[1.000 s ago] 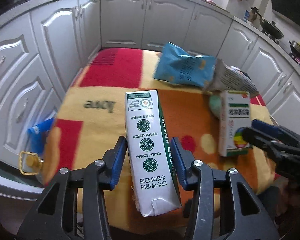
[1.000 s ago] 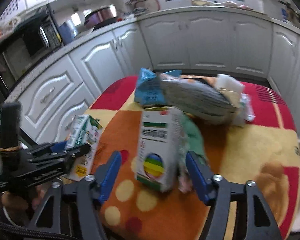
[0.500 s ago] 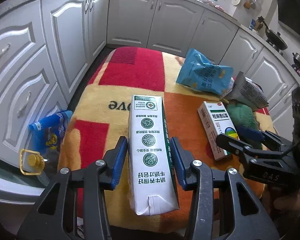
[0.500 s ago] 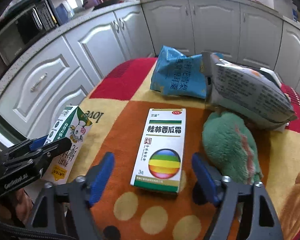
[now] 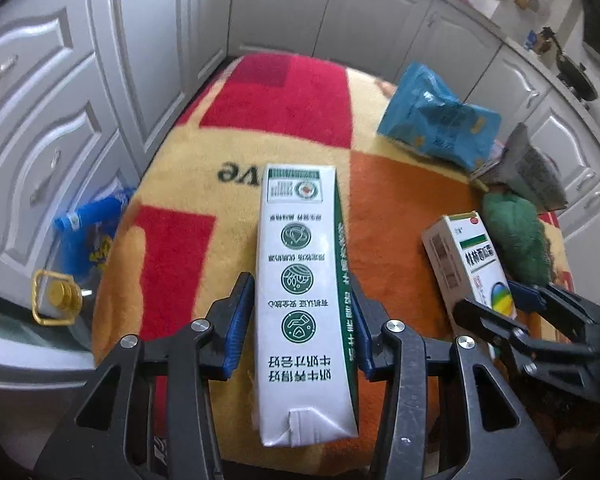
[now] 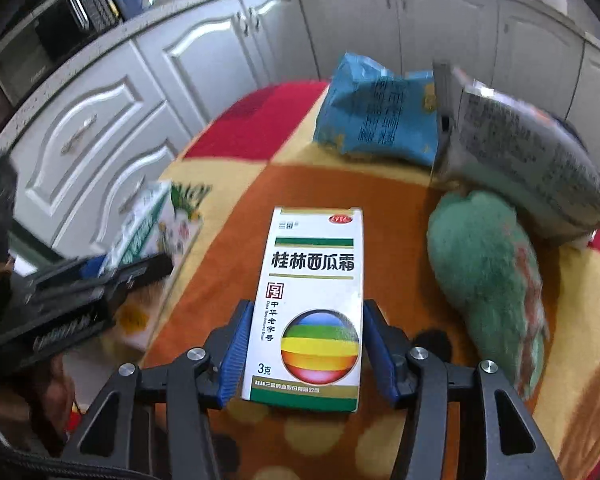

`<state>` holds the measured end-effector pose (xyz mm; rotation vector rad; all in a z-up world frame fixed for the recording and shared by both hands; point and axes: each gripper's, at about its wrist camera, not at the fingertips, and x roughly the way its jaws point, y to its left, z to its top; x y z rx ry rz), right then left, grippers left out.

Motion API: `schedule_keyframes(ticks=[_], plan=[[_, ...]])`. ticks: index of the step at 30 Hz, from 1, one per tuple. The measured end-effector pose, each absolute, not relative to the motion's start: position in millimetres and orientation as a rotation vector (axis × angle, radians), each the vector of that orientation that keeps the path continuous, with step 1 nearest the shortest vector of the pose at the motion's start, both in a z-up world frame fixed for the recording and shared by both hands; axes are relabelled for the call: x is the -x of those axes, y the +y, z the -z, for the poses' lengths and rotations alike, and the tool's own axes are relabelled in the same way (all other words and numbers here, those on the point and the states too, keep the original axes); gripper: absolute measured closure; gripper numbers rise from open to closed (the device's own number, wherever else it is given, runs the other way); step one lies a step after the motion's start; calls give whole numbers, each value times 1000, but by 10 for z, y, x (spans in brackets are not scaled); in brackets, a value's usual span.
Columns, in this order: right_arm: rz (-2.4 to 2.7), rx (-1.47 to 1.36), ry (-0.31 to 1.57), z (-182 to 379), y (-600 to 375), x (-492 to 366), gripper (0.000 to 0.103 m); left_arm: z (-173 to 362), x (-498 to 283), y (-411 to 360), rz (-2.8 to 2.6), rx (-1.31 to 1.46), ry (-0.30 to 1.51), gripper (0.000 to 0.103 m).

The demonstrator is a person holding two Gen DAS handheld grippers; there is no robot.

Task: Collect trash
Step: 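Carry milk carton and medicine box to the beige bucket and drop both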

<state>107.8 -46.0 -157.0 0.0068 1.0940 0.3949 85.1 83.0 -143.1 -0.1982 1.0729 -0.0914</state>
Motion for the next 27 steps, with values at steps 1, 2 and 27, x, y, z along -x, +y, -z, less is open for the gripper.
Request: schedule_keyframes(ticks=[1, 2, 27], plan=[[-393, -5, 1102, 1580, -458, -1075, 46, 1446, -853, 826, 91, 201, 1077, 60], [-382, -1, 1108, 1589, -462, -1079, 43, 1450, -850, 823, 92, 203, 1075, 61], [-302, -107, 854, 777, -1381, -384, 51, 530, -577, -148, 255, 88, 846, 64]])
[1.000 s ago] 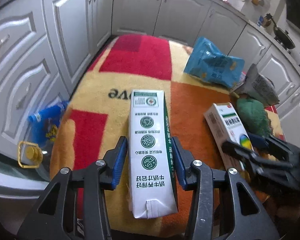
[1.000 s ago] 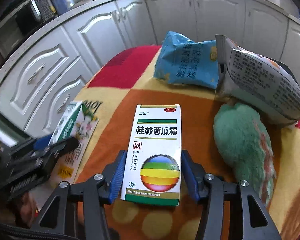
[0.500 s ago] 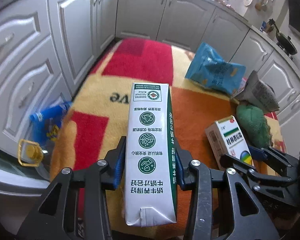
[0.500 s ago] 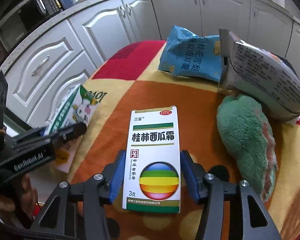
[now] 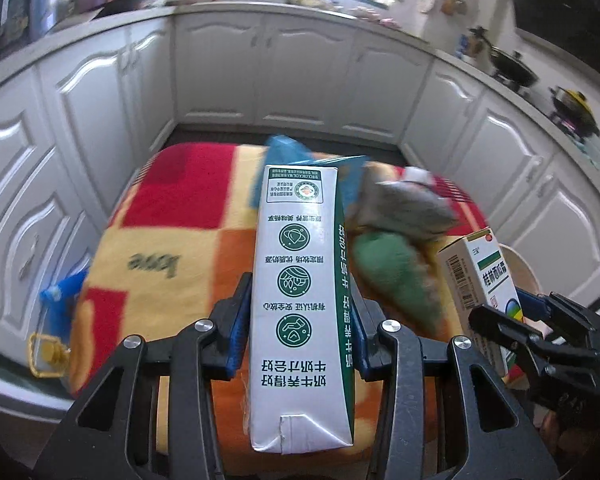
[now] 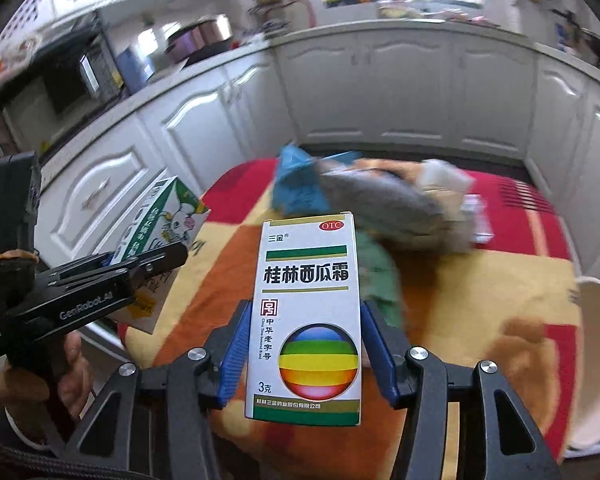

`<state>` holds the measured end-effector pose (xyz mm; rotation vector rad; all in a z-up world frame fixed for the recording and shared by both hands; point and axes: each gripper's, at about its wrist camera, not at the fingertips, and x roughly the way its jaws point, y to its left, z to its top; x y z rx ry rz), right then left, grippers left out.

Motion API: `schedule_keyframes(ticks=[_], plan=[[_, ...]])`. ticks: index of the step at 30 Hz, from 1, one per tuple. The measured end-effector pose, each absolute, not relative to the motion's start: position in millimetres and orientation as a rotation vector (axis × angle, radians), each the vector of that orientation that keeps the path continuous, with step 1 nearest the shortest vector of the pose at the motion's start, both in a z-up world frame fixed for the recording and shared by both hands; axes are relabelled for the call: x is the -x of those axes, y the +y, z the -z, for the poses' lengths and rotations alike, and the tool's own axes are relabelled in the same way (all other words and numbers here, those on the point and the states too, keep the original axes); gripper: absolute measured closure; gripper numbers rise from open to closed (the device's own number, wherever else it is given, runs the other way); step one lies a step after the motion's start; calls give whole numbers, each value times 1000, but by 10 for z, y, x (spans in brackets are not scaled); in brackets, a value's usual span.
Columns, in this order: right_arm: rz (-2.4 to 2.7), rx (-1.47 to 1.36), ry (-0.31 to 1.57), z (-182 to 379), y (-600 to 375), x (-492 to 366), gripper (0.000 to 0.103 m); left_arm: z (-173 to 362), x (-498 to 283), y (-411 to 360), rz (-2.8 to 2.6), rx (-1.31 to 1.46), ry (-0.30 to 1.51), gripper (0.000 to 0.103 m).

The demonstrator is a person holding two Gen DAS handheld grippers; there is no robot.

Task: Collect trash
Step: 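Carry milk carton and medicine box to the beige bucket and drop both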

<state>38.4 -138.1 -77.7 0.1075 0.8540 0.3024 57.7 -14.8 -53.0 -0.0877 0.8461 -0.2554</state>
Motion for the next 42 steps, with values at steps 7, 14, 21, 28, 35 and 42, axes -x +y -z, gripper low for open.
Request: schedule_keyframes(ticks=[7, 14, 21, 28, 35, 42], plan=[[-119, -131, 809, 624, -2137, -131, 51, 338, -559, -852, 393, 36, 825, 64], [42, -164, 801, 633, -2833, 37, 51, 244, -532, -1594, 514, -18, 823, 64], [154, -188, 814, 712, -3428, 149, 51, 315, -554, -2309, 608, -49, 857, 64], [245, -229, 851, 967, -3977, 205, 51, 511, -582, -2978, 667, -103, 902, 64], [324, -268, 895, 1234, -4394, 144, 51, 748, -700, -3415, 718, -115, 955, 63], [386, -321, 905, 1369, -4634, 107, 45, 938, -760, -3595, 764, -61, 1014, 60]])
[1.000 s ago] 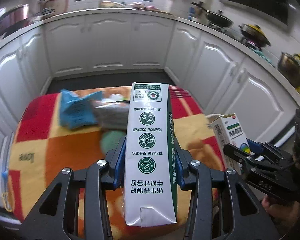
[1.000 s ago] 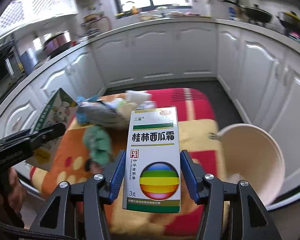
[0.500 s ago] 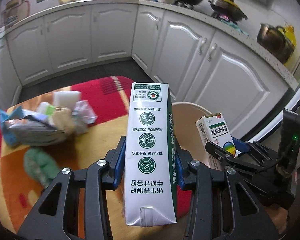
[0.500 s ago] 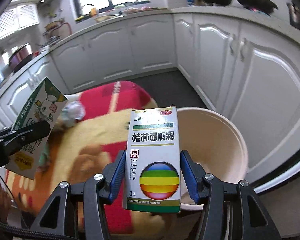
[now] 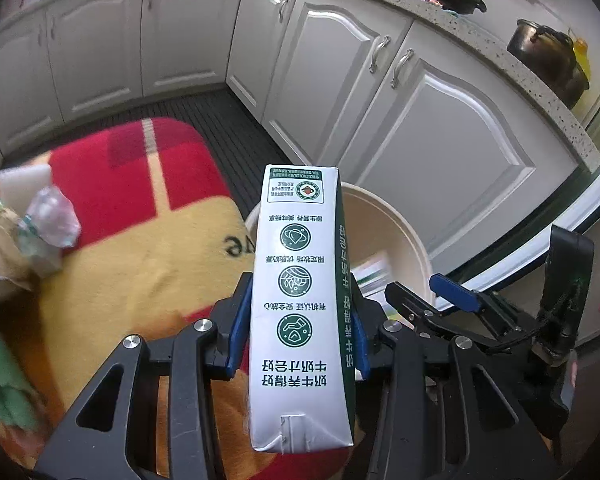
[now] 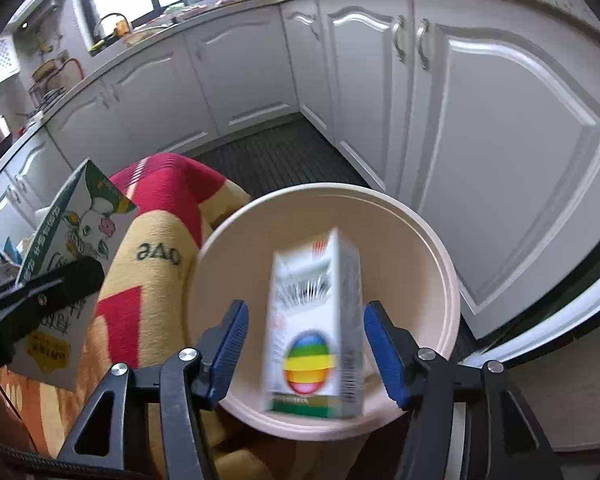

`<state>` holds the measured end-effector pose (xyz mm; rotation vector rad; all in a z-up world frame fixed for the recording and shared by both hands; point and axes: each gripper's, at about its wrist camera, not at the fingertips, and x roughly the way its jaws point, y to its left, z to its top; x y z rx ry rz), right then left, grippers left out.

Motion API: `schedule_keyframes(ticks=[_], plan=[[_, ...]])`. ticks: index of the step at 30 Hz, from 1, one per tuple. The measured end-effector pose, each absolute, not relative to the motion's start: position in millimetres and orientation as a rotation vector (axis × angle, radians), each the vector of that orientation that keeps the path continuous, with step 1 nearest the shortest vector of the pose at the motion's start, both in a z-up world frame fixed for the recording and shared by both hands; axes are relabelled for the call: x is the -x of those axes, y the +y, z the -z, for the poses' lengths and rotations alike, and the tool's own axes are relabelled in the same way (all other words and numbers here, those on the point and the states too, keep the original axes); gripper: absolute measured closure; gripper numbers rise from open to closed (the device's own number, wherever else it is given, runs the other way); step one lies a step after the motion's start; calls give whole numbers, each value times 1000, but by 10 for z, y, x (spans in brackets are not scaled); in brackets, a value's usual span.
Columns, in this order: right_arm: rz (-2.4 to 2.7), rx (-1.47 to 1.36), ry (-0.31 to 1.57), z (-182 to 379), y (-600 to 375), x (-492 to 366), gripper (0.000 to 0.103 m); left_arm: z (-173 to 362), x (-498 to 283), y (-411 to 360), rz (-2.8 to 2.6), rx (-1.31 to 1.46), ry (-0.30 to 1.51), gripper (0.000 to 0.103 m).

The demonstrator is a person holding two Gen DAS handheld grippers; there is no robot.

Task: Collect trash
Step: 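Carry milk carton and medicine box to the beige bucket and drop both, then move both tools back over the table toward the green cloth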

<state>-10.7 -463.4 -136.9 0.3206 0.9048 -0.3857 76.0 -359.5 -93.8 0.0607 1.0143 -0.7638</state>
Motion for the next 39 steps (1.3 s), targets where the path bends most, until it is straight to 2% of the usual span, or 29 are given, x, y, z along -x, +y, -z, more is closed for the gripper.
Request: schedule_keyframes(ticks=[2, 3, 7, 33, 39], plan=[[394, -330, 906, 1393, -4664, 128, 39, 950, -755, -3579, 765, -48, 1016, 45], [396, -332, 905, 1404, -4671, 136, 34, 951, -752, -3563, 760, -44, 1012, 43], [399, -338, 911, 1432, -4640, 184, 32, 937, -734, -3506, 756, -36, 1008, 39], [311, -232, 865, 1153, -3894, 184, 29, 567, -519, -2559, 507, -81, 803, 39], [277, -196, 838, 1027, -3647, 125, 24, 508, -499, -2224, 464, -44, 775, 39]])
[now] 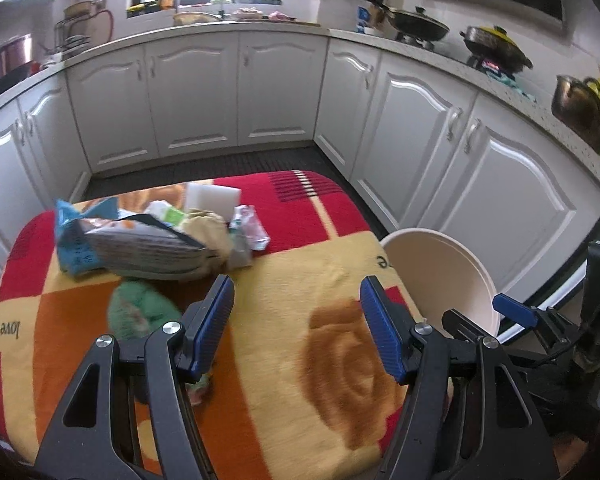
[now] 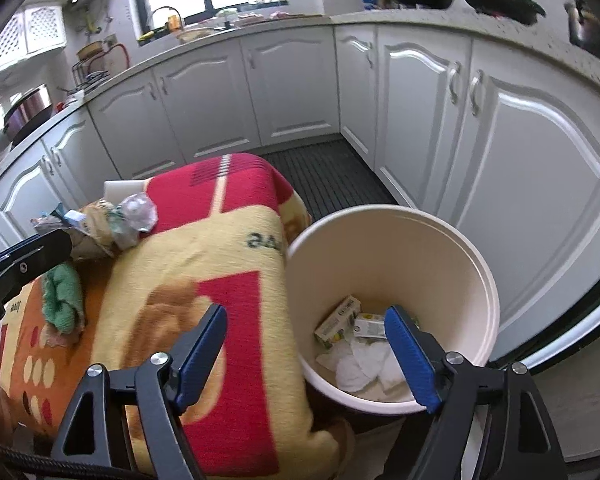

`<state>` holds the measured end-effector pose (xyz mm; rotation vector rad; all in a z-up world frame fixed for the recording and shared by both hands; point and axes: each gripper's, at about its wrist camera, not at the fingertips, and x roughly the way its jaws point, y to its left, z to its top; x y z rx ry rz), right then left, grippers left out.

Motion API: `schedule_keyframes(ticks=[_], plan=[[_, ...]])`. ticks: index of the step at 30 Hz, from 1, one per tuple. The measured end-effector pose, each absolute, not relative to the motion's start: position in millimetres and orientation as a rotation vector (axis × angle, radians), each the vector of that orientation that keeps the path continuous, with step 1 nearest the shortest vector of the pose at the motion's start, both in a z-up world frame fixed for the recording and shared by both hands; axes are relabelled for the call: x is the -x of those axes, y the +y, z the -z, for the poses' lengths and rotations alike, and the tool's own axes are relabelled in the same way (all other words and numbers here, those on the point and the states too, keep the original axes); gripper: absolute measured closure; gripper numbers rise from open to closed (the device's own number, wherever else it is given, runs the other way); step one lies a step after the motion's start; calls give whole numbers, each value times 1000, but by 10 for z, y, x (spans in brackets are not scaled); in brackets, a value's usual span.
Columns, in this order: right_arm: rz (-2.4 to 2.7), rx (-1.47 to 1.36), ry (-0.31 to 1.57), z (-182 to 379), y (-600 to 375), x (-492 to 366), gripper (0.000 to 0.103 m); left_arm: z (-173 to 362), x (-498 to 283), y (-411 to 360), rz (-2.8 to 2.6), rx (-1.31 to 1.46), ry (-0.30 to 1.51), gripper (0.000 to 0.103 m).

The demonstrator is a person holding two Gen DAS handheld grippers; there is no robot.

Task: Collect trash
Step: 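Move both tools back over the table toward the green cloth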

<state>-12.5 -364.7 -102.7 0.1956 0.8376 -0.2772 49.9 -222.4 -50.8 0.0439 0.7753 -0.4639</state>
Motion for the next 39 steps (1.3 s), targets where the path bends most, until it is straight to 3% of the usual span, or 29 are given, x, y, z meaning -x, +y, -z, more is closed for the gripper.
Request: schedule_keyframes(ticks=[24, 29, 39], plan=[[103, -97, 792, 785, -2670, -101, 24, 568, -459, -1142, 254, -24, 731, 39], [66, -84, 790, 784, -2474, -178, 19, 593, -486, -945, 223, -29, 727, 39], [-44, -81, 835, 905, -2185, -369, 18, 863, -642, -313, 250, 82, 821, 39]])
